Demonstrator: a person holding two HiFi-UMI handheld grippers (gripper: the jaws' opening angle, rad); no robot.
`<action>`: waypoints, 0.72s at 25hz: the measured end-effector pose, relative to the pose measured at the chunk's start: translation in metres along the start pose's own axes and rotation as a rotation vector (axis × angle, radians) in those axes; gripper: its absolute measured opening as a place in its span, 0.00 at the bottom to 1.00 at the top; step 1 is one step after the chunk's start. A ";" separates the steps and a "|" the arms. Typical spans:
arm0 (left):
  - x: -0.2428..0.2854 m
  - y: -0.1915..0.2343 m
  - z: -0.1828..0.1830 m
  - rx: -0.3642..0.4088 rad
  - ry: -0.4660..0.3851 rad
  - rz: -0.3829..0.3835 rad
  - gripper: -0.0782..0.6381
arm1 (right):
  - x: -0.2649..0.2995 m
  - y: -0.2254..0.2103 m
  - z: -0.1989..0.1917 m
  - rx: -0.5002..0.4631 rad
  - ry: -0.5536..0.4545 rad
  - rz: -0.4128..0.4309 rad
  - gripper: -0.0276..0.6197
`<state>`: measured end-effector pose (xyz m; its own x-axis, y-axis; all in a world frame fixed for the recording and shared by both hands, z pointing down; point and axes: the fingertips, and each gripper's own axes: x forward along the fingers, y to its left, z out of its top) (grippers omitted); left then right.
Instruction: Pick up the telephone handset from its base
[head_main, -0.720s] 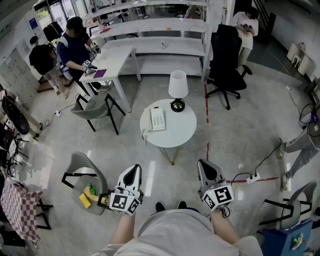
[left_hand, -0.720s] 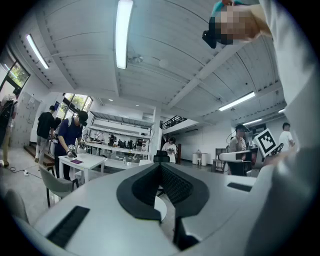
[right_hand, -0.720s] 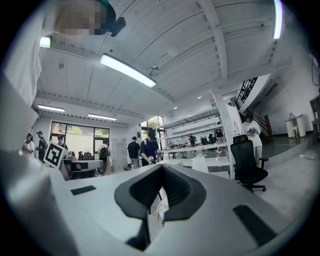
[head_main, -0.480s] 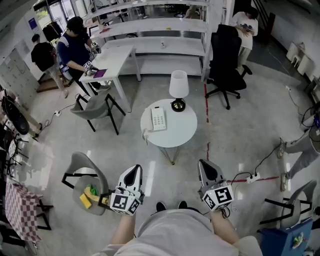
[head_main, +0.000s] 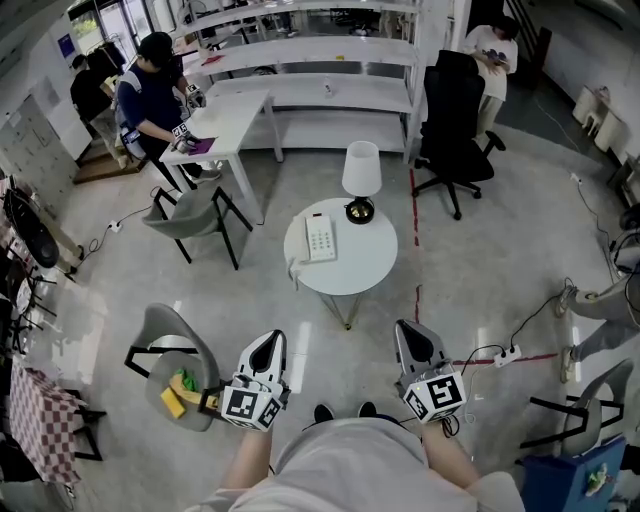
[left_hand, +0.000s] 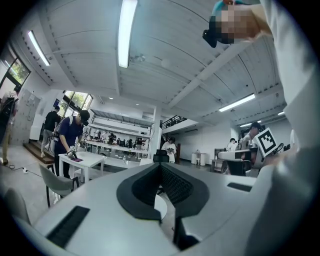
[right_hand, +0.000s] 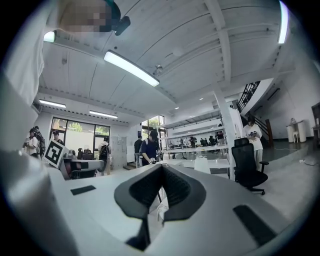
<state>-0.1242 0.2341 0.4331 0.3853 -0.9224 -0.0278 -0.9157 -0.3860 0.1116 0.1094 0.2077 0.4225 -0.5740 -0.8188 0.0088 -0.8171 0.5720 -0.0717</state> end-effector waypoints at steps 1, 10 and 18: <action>0.000 0.001 0.000 0.001 0.000 -0.002 0.14 | 0.001 0.001 0.001 0.002 -0.001 0.000 0.05; -0.005 0.024 0.003 0.008 -0.003 -0.025 0.14 | 0.012 0.019 0.000 0.008 -0.015 -0.023 0.05; -0.006 0.042 0.002 0.007 -0.004 -0.060 0.14 | 0.020 0.039 -0.004 -0.001 -0.027 -0.035 0.05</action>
<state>-0.1649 0.2238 0.4361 0.4392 -0.8976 -0.0378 -0.8918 -0.4407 0.1026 0.0660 0.2135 0.4236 -0.5431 -0.8395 -0.0161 -0.8369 0.5428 -0.0705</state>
